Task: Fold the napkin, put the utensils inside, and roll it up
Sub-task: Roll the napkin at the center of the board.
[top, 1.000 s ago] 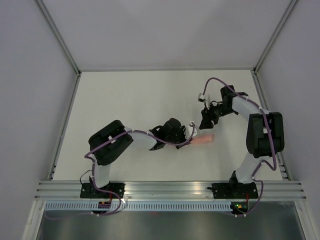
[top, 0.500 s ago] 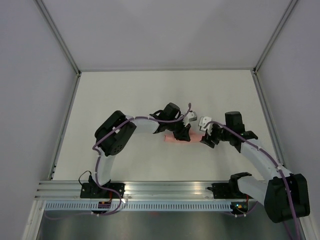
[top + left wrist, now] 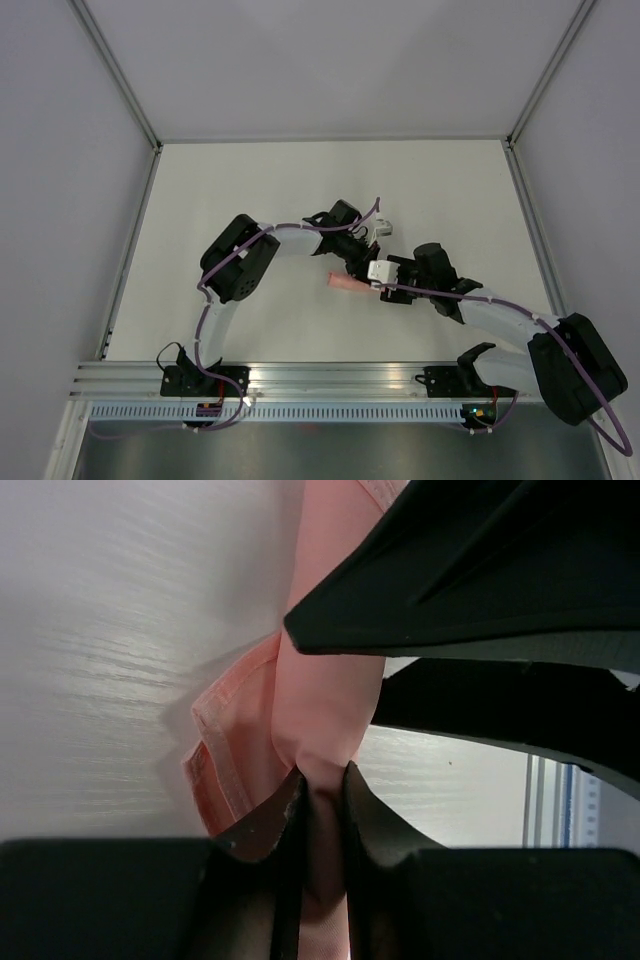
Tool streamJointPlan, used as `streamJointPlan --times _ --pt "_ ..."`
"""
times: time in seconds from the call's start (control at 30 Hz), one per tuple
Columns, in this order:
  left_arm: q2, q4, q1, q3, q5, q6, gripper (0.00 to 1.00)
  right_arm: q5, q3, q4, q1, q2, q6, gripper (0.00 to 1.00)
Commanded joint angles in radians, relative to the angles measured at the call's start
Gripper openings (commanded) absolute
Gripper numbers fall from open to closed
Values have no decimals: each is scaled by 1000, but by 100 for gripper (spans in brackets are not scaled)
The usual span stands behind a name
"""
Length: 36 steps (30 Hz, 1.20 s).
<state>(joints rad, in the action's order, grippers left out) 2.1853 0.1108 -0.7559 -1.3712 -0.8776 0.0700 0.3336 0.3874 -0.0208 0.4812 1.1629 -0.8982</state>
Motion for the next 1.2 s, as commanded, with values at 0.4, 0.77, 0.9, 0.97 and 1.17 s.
streamJointPlan --times 0.4,0.77,0.9,0.97,1.17 --pt "93 242 10 46 75 -39 34 -28 99 65 63 122 8 48" --pt "-103 24 58 124 144 -208 46 33 226 292 59 253 -19 25" --pt "-166 -58 75 158 192 -251 47 70 274 384 48 297 -37 25" --pt "-191 -85 90 184 203 -280 48 97 312 421 37 320 -54 25" --pt "-318 -259 130 318 302 -334 48 163 418 559 -10 423 -102 25"
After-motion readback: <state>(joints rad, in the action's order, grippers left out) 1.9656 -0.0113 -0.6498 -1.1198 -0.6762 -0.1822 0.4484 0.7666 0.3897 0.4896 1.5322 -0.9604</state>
